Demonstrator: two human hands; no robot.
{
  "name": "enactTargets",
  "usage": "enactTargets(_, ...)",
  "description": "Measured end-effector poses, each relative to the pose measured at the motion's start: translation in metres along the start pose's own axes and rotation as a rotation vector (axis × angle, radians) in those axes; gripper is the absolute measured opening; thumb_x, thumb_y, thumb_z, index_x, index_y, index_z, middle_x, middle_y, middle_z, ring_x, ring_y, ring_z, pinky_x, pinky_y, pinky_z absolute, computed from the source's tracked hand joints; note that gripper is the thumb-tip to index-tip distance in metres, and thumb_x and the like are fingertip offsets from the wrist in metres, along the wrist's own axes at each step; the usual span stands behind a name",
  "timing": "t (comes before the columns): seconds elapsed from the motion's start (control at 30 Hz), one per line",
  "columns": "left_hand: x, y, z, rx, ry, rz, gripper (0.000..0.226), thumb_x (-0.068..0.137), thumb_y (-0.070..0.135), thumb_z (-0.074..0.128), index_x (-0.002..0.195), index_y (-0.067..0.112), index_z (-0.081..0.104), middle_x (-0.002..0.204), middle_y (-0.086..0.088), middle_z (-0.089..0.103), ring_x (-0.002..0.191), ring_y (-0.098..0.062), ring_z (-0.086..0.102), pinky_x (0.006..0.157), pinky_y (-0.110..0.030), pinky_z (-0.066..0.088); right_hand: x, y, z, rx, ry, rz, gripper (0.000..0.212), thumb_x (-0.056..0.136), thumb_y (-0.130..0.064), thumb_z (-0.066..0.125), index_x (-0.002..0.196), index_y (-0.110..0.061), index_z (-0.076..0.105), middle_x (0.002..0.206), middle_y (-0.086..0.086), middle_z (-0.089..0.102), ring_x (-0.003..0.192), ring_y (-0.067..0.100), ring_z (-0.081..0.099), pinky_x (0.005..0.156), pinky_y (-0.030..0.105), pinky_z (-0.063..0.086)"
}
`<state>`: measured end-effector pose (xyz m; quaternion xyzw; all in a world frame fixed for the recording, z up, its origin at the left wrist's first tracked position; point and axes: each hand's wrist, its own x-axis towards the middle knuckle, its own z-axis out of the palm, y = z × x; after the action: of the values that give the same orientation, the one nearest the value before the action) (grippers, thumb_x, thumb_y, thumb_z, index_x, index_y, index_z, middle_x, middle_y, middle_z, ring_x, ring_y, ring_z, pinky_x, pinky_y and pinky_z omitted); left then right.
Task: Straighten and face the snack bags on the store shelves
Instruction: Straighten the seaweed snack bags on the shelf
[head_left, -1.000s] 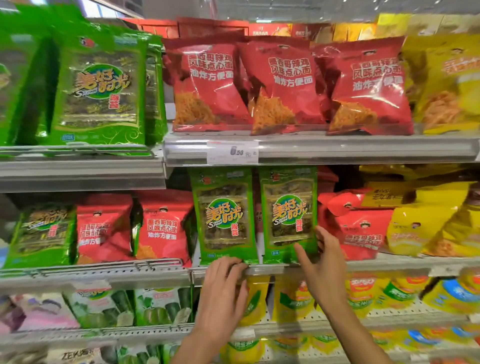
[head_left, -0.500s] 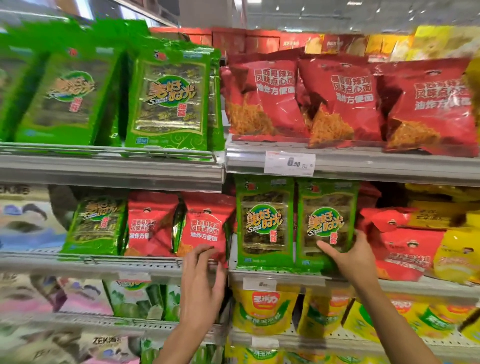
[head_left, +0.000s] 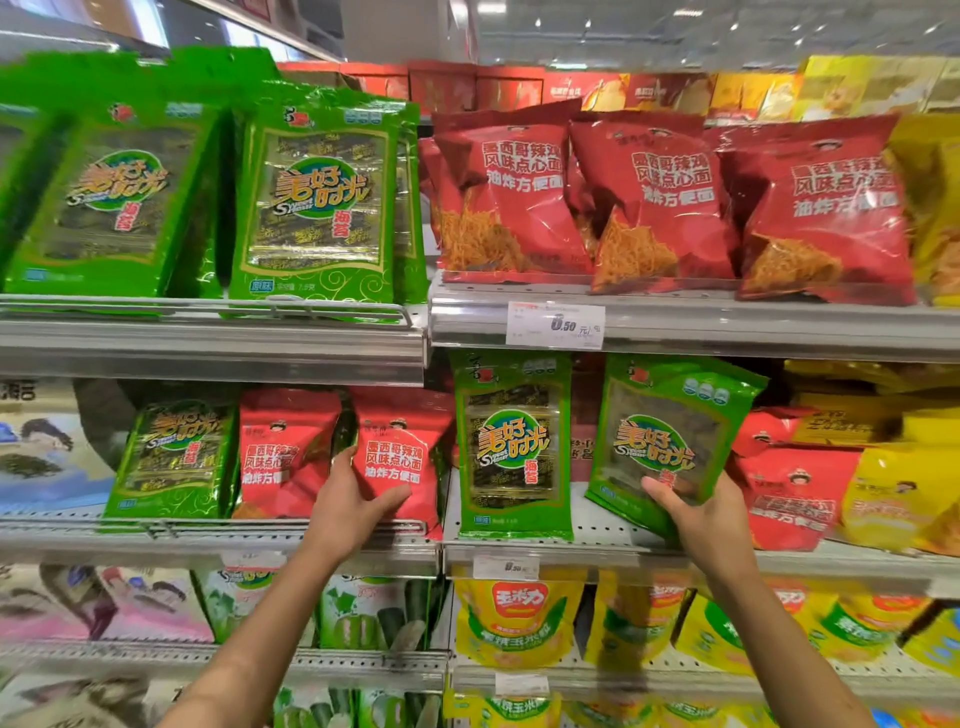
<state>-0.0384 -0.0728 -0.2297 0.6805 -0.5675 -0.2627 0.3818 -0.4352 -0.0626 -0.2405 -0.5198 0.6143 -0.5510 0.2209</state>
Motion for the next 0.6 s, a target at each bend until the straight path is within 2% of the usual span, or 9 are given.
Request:
enactTargets(0.07,0.009,0.0,-0.003,-0.037,-0.042,-0.022,0.099,0.068,0.033,0.089,0.145,0.004,0.034,0.119,-0.001,0.059,0.103,-0.013,0.055,0.093,-0.028,0.042,0.0,-0.004,-0.005,0.006,0.011,-0.012,0.036,0.082,-0.019,0.084,0.115,-0.013,0.069,0.101,0.002,0.076,0.094,0.023,0.073,0.088,0.053,0.059)
enactTargets(0.2,0.022,0.0,-0.004,-0.112,-0.085,-0.08,0.1,0.066,0.027,0.091,0.145,0.004,0.035,0.12,-0.009,0.066,0.108,-0.024,0.063,0.104,-0.043,0.048,-0.005,-0.011,-0.011,0.026,-0.008,-0.026,0.034,0.082,-0.017,0.084,0.113,-0.015,0.07,0.102,-0.001,0.076,0.095,0.02,0.072,0.087,0.047,0.059)
enactTargets(0.37,0.024,0.0,-0.004,-0.15,-0.043,-0.089,0.073,0.063,0.023,0.093,0.123,0.004,0.055,0.105,-0.007,0.073,0.098,-0.024,0.069,0.098,-0.046,0.053,-0.02,-0.016,-0.01,0.095,-0.042,0.014,0.032,0.082,-0.019,0.084,0.11,-0.026,0.071,0.099,-0.018,0.076,0.091,-0.001,0.071,0.08,0.029,0.055)
enactTargets(0.5,0.019,0.002,-0.007,-0.239,0.023,-0.093,0.066,0.064,0.02,0.092,0.118,0.006,0.059,0.105,-0.008,0.074,0.098,-0.025,0.071,0.098,-0.047,0.053,-0.029,-0.014,-0.007,0.145,-0.061,0.061,0.027,0.083,-0.023,0.083,0.108,-0.024,0.073,0.095,-0.017,0.078,0.087,-0.001,0.072,0.078,0.029,0.056)
enactTargets(0.6,0.012,0.007,-0.009,-0.258,0.087,-0.074,0.065,0.063,0.024,0.092,0.117,0.009,0.059,0.105,-0.006,0.073,0.097,-0.023,0.07,0.096,-0.047,0.054,-0.034,-0.014,-0.006,0.183,-0.069,0.068,0.024,0.084,-0.022,0.082,0.105,-0.028,0.073,0.095,-0.022,0.077,0.086,-0.002,0.072,0.075,0.027,0.053)
